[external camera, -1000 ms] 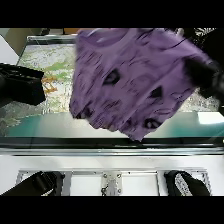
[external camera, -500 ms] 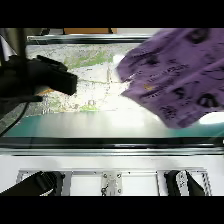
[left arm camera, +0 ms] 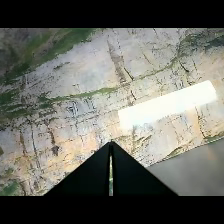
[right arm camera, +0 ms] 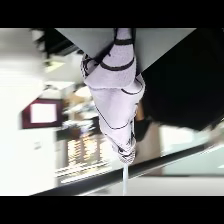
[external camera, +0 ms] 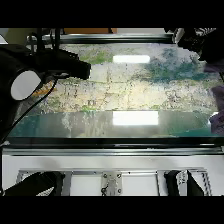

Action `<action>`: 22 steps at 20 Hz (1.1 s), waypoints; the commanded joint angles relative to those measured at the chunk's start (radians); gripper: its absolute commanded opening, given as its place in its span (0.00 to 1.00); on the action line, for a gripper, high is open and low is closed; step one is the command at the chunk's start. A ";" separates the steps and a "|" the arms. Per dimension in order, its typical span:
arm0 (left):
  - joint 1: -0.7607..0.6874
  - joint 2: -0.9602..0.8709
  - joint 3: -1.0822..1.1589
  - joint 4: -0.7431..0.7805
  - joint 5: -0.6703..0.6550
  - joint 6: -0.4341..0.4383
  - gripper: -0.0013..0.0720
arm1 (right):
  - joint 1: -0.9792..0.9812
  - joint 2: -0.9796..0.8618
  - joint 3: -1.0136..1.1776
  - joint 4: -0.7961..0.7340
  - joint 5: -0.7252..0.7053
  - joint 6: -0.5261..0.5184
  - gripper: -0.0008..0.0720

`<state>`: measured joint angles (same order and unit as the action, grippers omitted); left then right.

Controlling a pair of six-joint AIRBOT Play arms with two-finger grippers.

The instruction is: Fold the clothes and pants, and hang the long-sleeved shirts on hangers.

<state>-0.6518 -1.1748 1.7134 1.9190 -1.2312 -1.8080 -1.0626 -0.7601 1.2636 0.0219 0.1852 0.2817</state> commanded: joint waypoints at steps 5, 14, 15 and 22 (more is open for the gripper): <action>0.047 -0.032 0.000 -0.061 0.021 0.024 0.04 | -0.014 -0.057 0.110 -0.023 -0.252 -0.074 0.03; 0.047 -0.032 0.000 -0.063 0.019 0.024 0.04 | -0.037 -0.096 0.076 -0.022 -0.264 -0.181 0.04; 0.047 -0.032 0.000 -0.063 0.019 0.024 0.04 | -0.041 -0.095 0.062 -0.022 -0.265 -0.181 0.04; 0.047 -0.032 0.000 -0.062 0.019 0.024 0.04 | -0.041 -0.085 0.018 -0.022 -0.265 -0.181 0.04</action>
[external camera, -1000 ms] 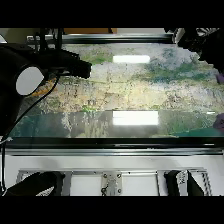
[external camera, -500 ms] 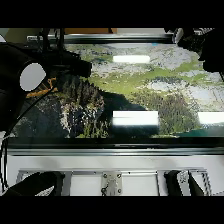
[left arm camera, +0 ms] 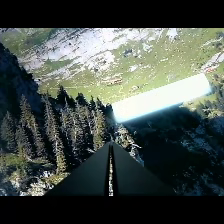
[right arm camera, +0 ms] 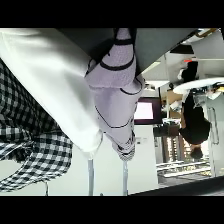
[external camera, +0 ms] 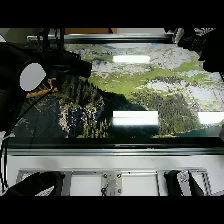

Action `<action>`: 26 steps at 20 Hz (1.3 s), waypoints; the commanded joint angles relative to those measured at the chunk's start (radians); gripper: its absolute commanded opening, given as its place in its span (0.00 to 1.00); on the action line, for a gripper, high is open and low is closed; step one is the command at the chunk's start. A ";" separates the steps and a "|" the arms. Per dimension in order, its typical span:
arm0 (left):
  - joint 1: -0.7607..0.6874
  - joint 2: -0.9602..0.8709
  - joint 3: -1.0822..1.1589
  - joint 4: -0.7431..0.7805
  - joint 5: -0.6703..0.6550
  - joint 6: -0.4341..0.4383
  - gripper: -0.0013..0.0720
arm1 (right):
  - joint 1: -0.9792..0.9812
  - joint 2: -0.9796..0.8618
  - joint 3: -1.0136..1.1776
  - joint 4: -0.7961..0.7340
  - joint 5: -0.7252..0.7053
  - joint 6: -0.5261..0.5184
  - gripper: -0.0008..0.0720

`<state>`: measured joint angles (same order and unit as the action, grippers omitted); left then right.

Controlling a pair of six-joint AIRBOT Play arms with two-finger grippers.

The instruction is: Fold the clothes and pants, and hang the long-sleeved shirts on hangers.

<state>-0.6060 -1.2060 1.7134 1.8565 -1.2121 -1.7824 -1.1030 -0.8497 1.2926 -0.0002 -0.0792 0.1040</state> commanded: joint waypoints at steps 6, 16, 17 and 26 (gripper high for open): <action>0.001 0.000 0.000 0.002 0.000 -0.001 0.04 | 0.000 0.023 -0.011 0.000 0.000 -0.003 0.42; 0.001 -0.001 0.000 0.003 0.001 -0.001 0.04 | 0.002 0.185 -0.011 0.003 0.420 0.001 0.85; 0.002 -0.001 0.000 0.003 0.002 -0.001 0.04 | 0.002 0.190 -0.011 0.003 0.554 0.006 0.85; 0.095 -0.001 -0.005 -0.217 -0.011 -0.016 0.04 | 0.538 0.167 -0.237 -0.164 1.056 0.245 0.82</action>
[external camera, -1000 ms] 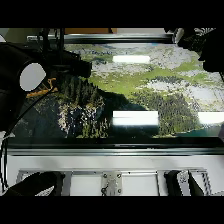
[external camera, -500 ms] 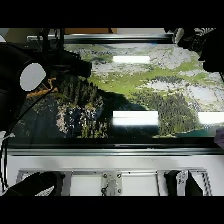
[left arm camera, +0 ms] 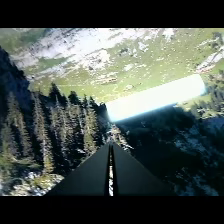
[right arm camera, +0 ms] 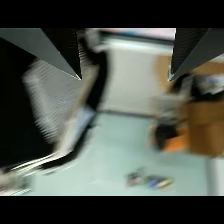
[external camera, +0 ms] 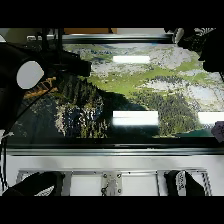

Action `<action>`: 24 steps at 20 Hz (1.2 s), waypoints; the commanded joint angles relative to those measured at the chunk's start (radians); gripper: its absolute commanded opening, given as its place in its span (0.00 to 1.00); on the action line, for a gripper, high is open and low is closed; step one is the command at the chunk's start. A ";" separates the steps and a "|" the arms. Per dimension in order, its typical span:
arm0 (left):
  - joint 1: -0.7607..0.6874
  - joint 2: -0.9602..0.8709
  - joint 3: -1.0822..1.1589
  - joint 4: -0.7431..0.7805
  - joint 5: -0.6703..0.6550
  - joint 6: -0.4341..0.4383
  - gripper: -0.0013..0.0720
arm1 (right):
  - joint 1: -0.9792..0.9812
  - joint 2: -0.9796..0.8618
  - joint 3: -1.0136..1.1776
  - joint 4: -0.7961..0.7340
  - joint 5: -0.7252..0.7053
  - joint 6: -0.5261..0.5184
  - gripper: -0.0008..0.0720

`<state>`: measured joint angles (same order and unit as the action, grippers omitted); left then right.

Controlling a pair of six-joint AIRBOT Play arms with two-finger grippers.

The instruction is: Fold the clothes and pants, and hang the long-sleeved shirts on hangers.

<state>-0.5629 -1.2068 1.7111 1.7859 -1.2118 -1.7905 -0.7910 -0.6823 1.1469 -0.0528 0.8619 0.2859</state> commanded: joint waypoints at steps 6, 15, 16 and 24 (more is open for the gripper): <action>0.115 0.105 -0.331 -0.312 0.072 -0.009 0.04 | 0.788 -0.052 -0.279 -0.471 0.174 0.194 0.82; 0.031 0.211 -0.569 -0.346 0.168 -0.008 0.04 | 1.028 -0.181 -0.291 -0.467 0.175 0.194 0.82; 0.031 0.219 -0.568 -0.346 0.169 -0.009 0.04 | 1.028 -0.180 -0.291 -0.467 0.175 0.194 0.82; 0.031 0.271 -0.569 -0.346 0.169 -0.008 0.04 | 1.028 -0.180 -0.291 -0.467 0.175 0.193 0.05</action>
